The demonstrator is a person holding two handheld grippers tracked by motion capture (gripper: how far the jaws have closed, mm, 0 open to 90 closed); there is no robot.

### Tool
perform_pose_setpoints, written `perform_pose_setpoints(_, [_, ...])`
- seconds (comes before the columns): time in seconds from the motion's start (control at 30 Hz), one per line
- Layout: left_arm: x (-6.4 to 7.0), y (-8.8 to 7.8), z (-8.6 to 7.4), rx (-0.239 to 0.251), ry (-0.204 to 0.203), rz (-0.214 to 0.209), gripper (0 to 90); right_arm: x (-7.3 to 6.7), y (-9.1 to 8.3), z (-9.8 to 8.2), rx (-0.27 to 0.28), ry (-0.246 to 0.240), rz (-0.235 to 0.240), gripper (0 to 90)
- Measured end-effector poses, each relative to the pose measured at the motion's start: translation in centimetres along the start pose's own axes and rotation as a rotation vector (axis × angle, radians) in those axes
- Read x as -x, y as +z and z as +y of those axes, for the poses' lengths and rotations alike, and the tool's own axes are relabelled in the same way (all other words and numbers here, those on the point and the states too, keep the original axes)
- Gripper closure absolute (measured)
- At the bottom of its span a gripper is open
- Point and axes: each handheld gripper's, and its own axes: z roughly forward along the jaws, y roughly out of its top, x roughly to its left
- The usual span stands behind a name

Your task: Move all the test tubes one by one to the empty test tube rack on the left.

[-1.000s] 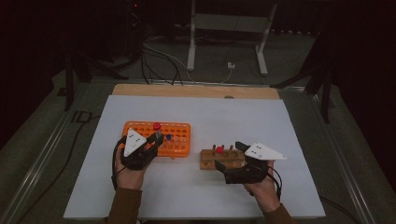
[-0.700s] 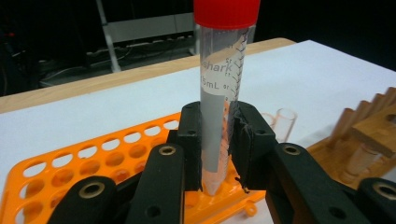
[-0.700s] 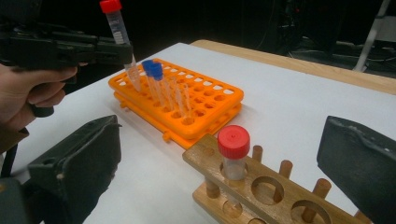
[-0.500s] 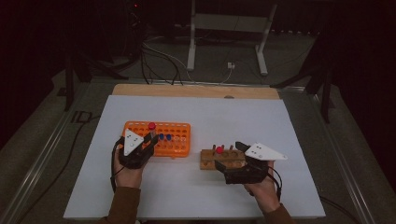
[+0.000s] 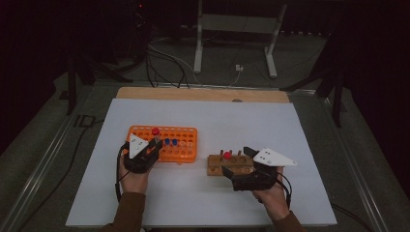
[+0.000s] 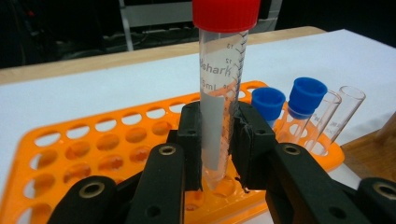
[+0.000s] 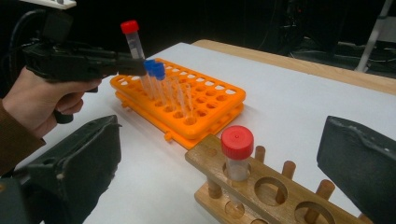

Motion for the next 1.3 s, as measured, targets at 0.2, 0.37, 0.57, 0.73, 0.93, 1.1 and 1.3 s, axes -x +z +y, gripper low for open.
perform_pose_setpoints(0.2, [0.2, 0.6, -0.4, -0.047, 0.004, -0.009, 75.1, 0.0, 0.0, 0.0, 0.0, -0.004, 0.001, 0.0])
perform_pose_setpoints(0.37, [0.3, 1.0, -0.9, -0.091, 0.014, -0.01, 75.1, 0.1, 0.1, -0.1, -0.004, 0.001, -0.002, 0.0])
perform_pose_setpoints(0.57, [0.6, 1.6, -1.4, -0.134, 0.037, -0.001, 75.2, 0.3, 0.0, -0.1, -0.005, -0.002, 0.004, 0.0])
perform_pose_setpoints(0.73, [0.9, 1.7, -1.5, -0.152, 0.066, 0.01, 75.2, 0.6, 0.3, -0.3, -0.022, 0.001, 0.006, 0.0])
perform_pose_setpoints(0.93, [0.9, 1.6, -1.5, -0.151, 0.068, 0.007, 75.1, 0.9, 0.6, -0.6, -0.034, 0.002, 0.002, 2.9])
perform_pose_setpoints(1.1, [0.9, 1.5, -1.5, -0.152, 0.052, 0.023, 69.5, 1.0, 1.0, -0.8, -0.047, -0.005, 0.007, 8.7])
perform_pose_setpoints(1.3, [1.0, 0.9, -1.3, -0.141, 0.035, 0.02, 59.8, 1.1, 1.7, -1.3, -0.077, -0.018, 0.012, 22.6])
